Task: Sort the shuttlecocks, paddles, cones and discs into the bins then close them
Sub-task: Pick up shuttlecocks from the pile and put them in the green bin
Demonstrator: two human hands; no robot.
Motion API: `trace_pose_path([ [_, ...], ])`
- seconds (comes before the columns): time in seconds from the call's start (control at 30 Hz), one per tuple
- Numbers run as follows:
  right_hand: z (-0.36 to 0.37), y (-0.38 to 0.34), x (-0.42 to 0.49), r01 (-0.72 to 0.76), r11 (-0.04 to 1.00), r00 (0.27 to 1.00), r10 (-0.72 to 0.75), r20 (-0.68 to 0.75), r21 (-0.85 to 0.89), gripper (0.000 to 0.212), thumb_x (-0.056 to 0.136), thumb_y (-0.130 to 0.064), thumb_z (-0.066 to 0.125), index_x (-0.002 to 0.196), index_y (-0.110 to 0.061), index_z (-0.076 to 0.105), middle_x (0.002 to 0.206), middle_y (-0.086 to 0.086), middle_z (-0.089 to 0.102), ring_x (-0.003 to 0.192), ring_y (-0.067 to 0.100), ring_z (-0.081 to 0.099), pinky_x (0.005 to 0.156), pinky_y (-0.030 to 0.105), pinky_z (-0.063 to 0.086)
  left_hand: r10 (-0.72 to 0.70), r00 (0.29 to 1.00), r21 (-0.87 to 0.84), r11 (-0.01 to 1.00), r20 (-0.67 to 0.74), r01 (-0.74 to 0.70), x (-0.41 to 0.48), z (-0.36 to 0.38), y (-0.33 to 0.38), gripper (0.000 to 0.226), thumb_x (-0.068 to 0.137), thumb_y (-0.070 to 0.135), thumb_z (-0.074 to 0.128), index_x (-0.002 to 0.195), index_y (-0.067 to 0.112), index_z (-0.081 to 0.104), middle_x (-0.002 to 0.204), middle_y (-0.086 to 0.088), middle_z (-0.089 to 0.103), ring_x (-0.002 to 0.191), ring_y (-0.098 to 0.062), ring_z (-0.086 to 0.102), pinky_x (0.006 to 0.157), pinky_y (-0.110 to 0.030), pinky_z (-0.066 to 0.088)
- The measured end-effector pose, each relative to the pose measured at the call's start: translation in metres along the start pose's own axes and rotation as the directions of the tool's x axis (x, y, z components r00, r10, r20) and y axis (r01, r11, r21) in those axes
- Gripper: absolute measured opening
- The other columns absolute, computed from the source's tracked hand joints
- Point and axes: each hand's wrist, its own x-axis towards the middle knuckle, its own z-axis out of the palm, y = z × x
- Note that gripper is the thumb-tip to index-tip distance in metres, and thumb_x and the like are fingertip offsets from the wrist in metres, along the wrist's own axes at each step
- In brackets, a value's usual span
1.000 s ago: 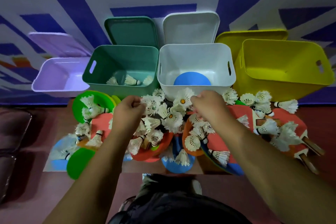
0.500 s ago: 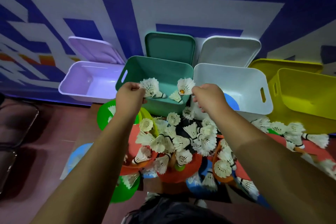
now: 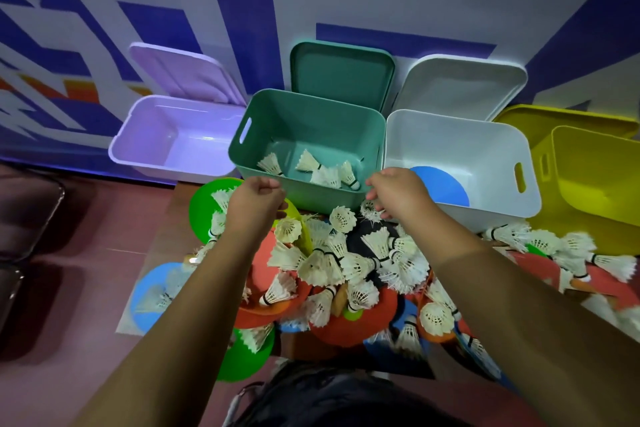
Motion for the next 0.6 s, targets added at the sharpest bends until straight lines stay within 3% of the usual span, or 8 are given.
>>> trace_pose_path([
  [0.2,0.005,0.033,-0.017,0.092,0.982,0.994,-0.083,0.066,-0.163,0.015,0.098,-0.025,0.058,0.097,-0.018,0.071,0.084,0.000,0.077,0.061,0.017,0.065,0.057,0.030,0.054,-0.049,0.998,0.186,0.982,0.048,0.040,-0.019,-0.005,-0.045,0.010,0.089,0.016,0.076,0.097,0.019,0.070,0.084,-0.002,0.076,0.077,-0.027,0.073,0.072,-0.044,0.064],
  [0.3,0.015,0.051,-0.025,0.100,0.915,0.971,-0.004,0.240,-0.391,0.018,0.096,-0.026,0.060,0.098,-0.013,0.072,0.088,0.006,0.079,0.065,0.021,0.073,0.058,0.033,0.058,-0.055,0.998,0.349,0.936,0.011,0.048,-0.028,-0.005,-0.064,0.027,0.085,0.029,0.081,0.108,0.020,0.071,0.097,-0.001,0.076,0.083,-0.025,0.073,0.080,-0.050,0.064],
  [0.4,0.028,0.064,-0.032,0.060,0.827,0.917,0.176,0.358,-0.559,0.028,0.097,-0.027,0.059,0.110,-0.004,0.067,0.091,0.013,0.079,0.074,0.028,0.079,0.070,0.042,0.064,-0.126,0.992,0.467,0.877,-0.001,0.112,-0.034,-0.003,-0.075,0.060,0.085,0.040,0.083,0.130,0.006,0.064,0.112,-0.014,0.074,0.088,-0.030,0.073,0.080,-0.040,0.061],
  [0.47,0.035,0.071,-0.036,0.073,0.784,0.927,0.175,0.332,-0.616,0.029,0.095,-0.023,0.057,0.117,-0.005,0.064,0.087,0.013,0.079,0.071,0.028,0.079,0.073,0.044,0.065,-0.140,0.990,0.530,0.841,0.018,0.109,-0.040,0.000,-0.079,0.060,0.087,0.039,0.082,0.132,0.003,0.063,0.116,-0.017,0.073,0.092,-0.029,0.071,0.071,-0.029,0.051],
  [0.6,0.045,0.081,-0.036,0.122,0.675,0.948,0.138,0.287,-0.727,0.020,0.089,-0.014,0.056,0.102,-0.006,0.069,0.079,0.012,0.076,0.067,0.026,0.079,0.072,0.042,0.067,-0.112,0.993,0.572,0.813,-0.024,0.106,-0.050,0.003,-0.087,0.046,0.092,0.028,0.078,0.128,0.003,0.063,0.115,-0.015,0.073,0.085,-0.025,0.063,0.065,-0.027,0.042],
])
